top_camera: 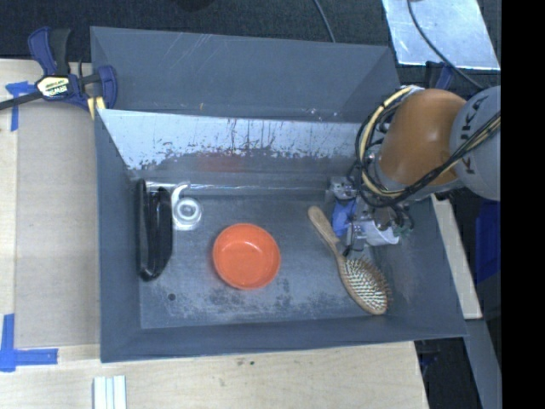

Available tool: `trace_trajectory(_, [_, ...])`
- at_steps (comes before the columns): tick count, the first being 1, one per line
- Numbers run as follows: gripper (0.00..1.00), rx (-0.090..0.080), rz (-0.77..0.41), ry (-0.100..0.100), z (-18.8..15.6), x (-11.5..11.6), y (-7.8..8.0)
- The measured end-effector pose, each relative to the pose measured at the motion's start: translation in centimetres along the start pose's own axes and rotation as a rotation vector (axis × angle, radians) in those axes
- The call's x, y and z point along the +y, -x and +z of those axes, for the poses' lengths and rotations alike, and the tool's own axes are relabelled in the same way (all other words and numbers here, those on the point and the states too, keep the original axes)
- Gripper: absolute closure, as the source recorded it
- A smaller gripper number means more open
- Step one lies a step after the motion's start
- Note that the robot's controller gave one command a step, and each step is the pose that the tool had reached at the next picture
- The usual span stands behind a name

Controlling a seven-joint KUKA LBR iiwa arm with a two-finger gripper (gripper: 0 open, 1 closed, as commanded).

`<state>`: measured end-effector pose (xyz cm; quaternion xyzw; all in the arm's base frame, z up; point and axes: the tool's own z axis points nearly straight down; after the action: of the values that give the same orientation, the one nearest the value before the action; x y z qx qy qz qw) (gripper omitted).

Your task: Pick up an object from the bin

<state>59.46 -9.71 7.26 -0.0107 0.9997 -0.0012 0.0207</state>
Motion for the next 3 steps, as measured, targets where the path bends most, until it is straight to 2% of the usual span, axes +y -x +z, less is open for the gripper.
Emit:
trace_trajectory(1, [0.0,-0.007,0.075,0.002,0.17,-0.2,0.53])
trace_trajectory(3, [0.0,-0.011,0.069,0.002,0.14,-0.42,0.17])
